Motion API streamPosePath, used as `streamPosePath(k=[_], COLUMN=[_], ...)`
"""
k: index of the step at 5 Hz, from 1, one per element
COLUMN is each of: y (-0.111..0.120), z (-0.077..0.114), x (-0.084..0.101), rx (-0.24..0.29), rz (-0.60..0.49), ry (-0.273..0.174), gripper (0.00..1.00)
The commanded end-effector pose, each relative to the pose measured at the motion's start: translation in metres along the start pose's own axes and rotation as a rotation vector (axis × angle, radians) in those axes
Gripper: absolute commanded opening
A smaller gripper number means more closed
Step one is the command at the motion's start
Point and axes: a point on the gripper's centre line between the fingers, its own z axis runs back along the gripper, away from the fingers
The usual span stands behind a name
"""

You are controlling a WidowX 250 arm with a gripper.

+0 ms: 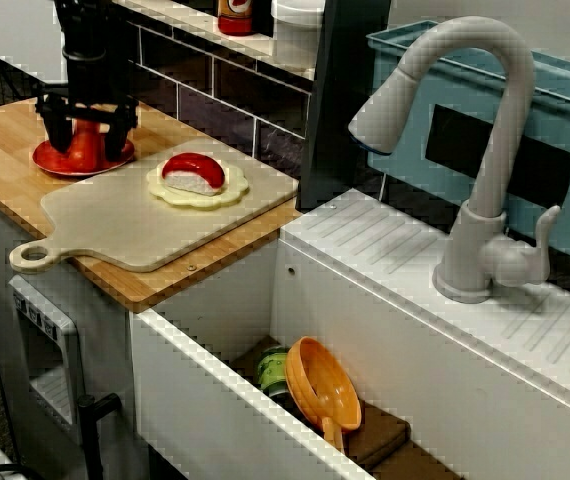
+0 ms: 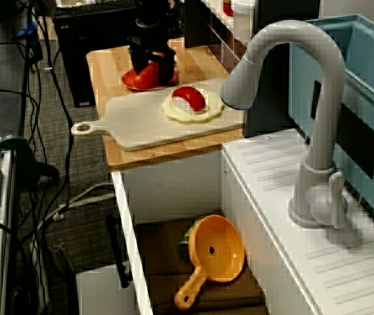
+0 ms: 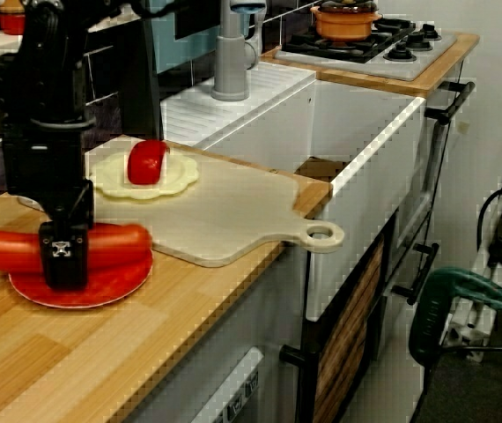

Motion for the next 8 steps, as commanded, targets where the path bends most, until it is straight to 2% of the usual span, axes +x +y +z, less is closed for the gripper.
streamPosePath(k=[1,2,3,4,5,6,7,8], y=[-0.001,-0.003,-0.008,-0.015,-0.02,-0.022,-0.025,-0.028], z=[0.031,0.044,0.055,0.058,0.058,0.058,0.066,0.082], x=[0.01,0.017,0.022,0.013,-0.004,-0.018,-0.022,-0.022], rx=[-0.014,-0.01,-0.046,-0.073,-0.1,-0.11,-0.099,-0.126], rz=[0.008,0.008,-0.103,-0.303,-0.497,-0.615,-0.683,-0.744], ry=[0.025,0.062,0.078,0.019,-0.044,-0.037,-0.024,-0.018], gripper=[1.0,1.0,1.0,1.0,1.0,1.0,1.0,1.0])
